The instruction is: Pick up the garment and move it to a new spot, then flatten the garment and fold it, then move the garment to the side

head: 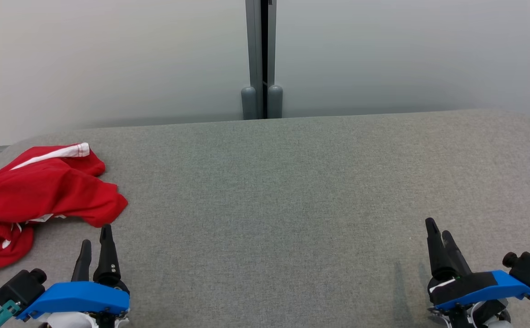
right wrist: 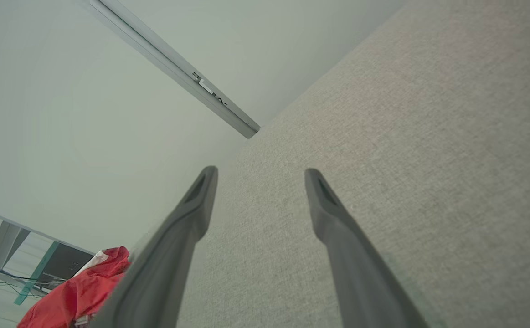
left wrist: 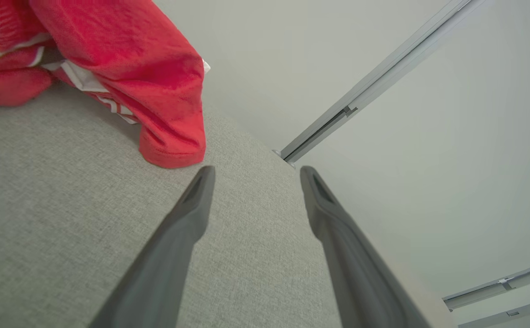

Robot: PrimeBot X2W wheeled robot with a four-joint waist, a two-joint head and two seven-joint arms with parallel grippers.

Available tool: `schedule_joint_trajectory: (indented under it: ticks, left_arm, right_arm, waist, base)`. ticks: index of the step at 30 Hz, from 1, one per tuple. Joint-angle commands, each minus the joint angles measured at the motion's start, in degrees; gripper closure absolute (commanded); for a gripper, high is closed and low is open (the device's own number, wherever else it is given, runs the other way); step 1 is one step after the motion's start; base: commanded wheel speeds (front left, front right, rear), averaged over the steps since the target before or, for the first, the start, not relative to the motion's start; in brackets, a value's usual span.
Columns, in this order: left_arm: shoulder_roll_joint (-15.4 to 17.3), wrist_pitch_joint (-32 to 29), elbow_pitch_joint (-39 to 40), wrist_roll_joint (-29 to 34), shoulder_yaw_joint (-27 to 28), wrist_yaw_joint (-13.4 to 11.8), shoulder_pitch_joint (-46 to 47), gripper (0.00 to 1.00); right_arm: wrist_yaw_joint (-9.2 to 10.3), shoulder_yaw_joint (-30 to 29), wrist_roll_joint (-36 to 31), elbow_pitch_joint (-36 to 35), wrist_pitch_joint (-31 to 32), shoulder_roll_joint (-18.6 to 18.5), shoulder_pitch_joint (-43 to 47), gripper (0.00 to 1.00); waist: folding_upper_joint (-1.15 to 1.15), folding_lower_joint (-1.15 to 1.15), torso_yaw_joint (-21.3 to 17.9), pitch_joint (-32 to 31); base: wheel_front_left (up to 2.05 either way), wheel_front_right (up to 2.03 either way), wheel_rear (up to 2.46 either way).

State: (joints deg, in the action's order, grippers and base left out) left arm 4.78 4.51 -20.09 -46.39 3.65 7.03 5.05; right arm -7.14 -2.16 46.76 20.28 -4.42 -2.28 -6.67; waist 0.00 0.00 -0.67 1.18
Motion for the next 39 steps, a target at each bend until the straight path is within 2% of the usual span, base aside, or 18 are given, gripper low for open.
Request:
schedule_joint_trajectory:
  ticks: [1,11,39]
  left_arm:
    - [0.4,0.6,0.3,1.9,0.3,-0.5,1.7,0.00]
    - [0.5,2.3,-1.3,9.9,-0.3,-0.8,1.8,0.00]
    - [1.2,6.4,-0.4,27.4,-0.7,-2.1,2.0,0.00]
  right_arm:
    - [-0.35,0.0,-1.9,-0.4,-0.7,-0.4,-1.8,0.00]
    - [-0.39,0.7,-9.1,0.3,-2.4,-0.5,-1.6,0.00]
    - [-0.35,-0.2,-25.3,-2.8,-6.4,-0.6,-1.4,0.00]
  waist:
    - [0.00,0.00,0.0,0.0]
    - [0.00,0.00,0.1,-0.2]
    - [0.00,0.00,-0.6,0.0]
  base:
    - [0.00,0.00,0.00]
    - [0.00,0.00,0.00]
    - [0.00,0.00,0.00]
